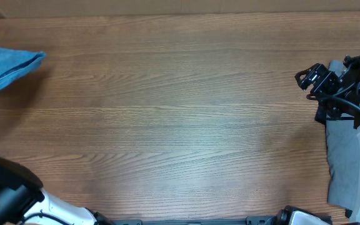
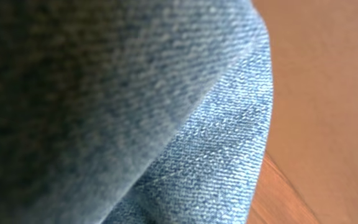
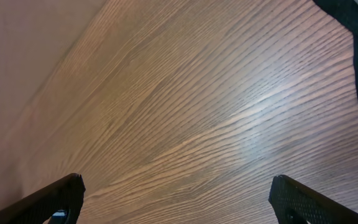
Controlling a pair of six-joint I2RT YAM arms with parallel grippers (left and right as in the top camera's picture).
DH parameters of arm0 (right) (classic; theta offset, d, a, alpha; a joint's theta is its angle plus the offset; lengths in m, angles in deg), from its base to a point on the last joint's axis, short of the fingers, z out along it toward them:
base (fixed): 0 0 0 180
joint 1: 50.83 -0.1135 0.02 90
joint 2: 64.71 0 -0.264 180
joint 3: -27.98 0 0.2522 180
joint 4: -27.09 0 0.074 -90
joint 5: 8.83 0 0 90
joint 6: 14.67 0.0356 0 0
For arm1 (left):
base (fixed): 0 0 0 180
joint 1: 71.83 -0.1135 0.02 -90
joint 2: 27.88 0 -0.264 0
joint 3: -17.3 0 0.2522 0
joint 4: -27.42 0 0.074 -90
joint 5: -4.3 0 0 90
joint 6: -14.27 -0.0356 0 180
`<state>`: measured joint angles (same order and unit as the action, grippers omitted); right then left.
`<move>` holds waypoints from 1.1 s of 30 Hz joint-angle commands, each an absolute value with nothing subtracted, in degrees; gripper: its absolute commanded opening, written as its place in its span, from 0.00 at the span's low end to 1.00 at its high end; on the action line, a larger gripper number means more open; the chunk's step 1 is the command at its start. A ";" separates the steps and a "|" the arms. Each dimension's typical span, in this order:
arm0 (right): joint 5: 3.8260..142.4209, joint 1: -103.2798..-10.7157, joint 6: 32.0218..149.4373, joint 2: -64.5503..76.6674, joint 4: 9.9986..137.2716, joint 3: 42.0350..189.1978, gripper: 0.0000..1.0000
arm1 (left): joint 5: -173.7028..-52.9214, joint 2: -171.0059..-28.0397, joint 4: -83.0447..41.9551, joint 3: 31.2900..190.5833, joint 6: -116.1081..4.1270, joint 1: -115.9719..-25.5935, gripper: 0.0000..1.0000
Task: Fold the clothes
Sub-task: 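Carry the folded jeans with the left gripper to the table's left edge, then lower the jeans at the left edge and release with the left gripper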
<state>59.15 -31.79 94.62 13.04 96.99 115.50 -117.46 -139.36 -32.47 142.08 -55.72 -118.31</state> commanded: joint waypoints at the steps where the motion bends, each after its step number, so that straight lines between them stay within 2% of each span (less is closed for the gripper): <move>1: 59.71 -31.81 94.40 12.91 96.73 115.21 1.00 | -121.71 -144.47 -28.23 143.28 -53.82 -118.18 0.04; 7: 59.71 -31.79 94.40 12.91 96.73 115.21 1.00 | -121.90 -151.64 -28.23 143.28 -55.46 -118.42 0.04; 13: 59.71 -31.81 94.40 12.91 96.73 115.21 1.00 | -118.23 -158.50 -33.47 143.28 -56.07 -119.80 0.04; 22: 59.71 -31.81 94.40 12.91 96.73 115.21 1.00 | -112.24 -161.61 -38.96 143.28 -56.44 -122.46 0.04; 33: 59.71 -31.81 94.40 12.91 96.73 115.21 1.00 | -112.22 -161.61 -42.48 143.28 -46.45 -123.73 0.04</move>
